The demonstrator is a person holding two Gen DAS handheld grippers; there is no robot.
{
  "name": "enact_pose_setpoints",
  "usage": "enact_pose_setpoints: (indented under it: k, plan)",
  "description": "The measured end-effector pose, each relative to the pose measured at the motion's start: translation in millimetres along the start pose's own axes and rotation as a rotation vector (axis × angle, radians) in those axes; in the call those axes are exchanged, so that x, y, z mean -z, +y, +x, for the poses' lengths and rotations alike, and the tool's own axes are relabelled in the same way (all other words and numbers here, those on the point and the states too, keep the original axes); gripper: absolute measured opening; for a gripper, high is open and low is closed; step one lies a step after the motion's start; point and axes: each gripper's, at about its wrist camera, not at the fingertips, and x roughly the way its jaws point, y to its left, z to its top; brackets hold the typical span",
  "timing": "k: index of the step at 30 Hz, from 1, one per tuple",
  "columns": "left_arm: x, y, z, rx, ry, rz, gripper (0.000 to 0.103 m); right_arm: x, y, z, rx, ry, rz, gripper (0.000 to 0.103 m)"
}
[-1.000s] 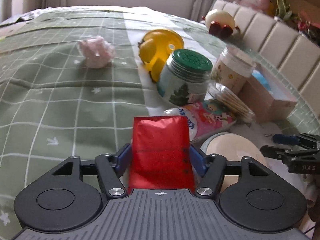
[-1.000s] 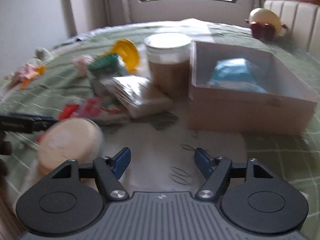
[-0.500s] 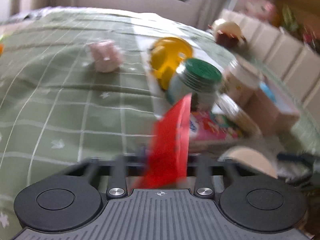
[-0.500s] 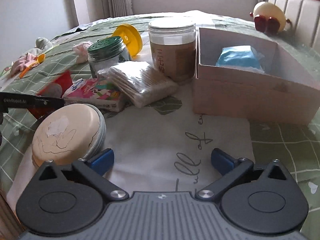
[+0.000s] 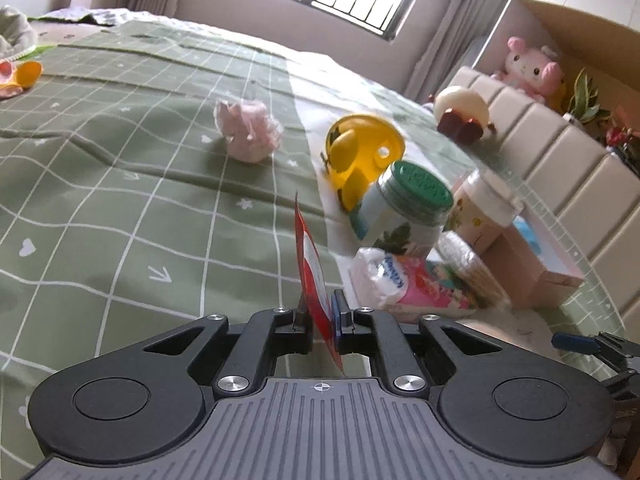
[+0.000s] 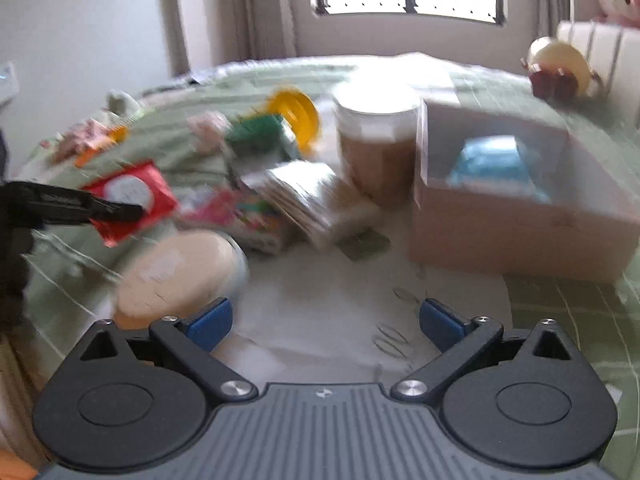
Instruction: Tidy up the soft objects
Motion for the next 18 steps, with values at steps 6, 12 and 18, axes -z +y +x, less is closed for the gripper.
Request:
enact_pose_setpoints:
  k: [6, 12, 18]
  plan:
    - [1.2, -2.1, 5.7, -0.004, 0.029, 0.022, 0.01, -10.0, 22.6, -1.6, -0.052, -0.02, -0.051, 0.101]
    - [4.8, -10.7, 13.6, -0.052, 0.041, 0.076, 0.016, -3.6, 34.2, 14.5, -0.027, 0.015, -0.075, 0.101]
    - [-1.2, -32.9, -7.4, -0.08, -0.03, 0.261, 0.017, -0.8, 25.4, 11.5, -0.012, 0.004, -0.059, 0.101]
